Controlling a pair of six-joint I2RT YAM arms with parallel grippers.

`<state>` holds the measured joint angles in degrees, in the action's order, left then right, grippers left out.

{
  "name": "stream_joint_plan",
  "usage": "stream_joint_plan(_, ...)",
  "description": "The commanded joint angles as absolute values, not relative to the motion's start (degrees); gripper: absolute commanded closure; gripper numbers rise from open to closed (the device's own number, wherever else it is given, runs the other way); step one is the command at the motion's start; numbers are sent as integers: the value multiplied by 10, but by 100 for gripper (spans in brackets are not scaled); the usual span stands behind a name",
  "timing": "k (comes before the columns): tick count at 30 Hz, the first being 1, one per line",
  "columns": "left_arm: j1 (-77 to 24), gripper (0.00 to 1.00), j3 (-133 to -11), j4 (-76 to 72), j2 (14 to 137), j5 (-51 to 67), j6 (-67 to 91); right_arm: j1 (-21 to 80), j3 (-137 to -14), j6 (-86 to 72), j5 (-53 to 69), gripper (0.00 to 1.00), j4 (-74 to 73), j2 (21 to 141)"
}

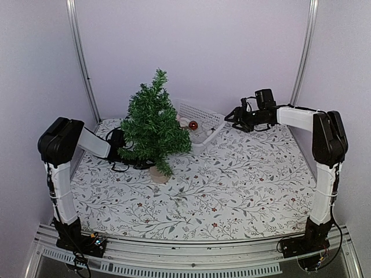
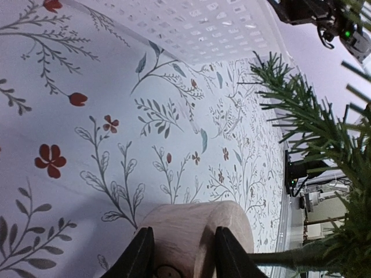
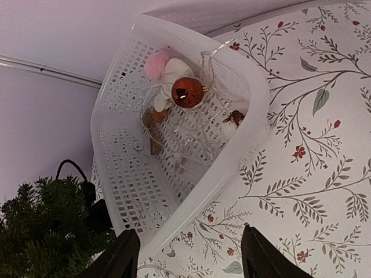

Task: Decorate the small christmas tree

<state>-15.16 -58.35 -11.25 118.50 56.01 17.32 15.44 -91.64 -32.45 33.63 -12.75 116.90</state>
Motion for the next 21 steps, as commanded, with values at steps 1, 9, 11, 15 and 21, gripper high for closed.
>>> stream_joint_plan(1, -181, 63, -569, -61, 1200, 512, 165, 155, -968, -386, 314, 39, -128, 1219)
stream_joint_plan(9, -194, 63, -573, -60, 1201, 499, 169, 156, -1020, -463, 335, 48, -70, 1297)
stream_joint_plan(11, -194, 63, -573, -60, 1199, 495, 171, 156, -1038, -477, 336, 50, -66, 1313)
stream_joint_plan(15, -195, 63, -572, -59, 1195, 489, 174, 157, -1068, -502, 343, 55, -51, 1344)
stream_joint_plan(21, -199, 63, -574, -52, 1192, 481, 173, 155, -1077, -534, 320, 85, -47, 1361)
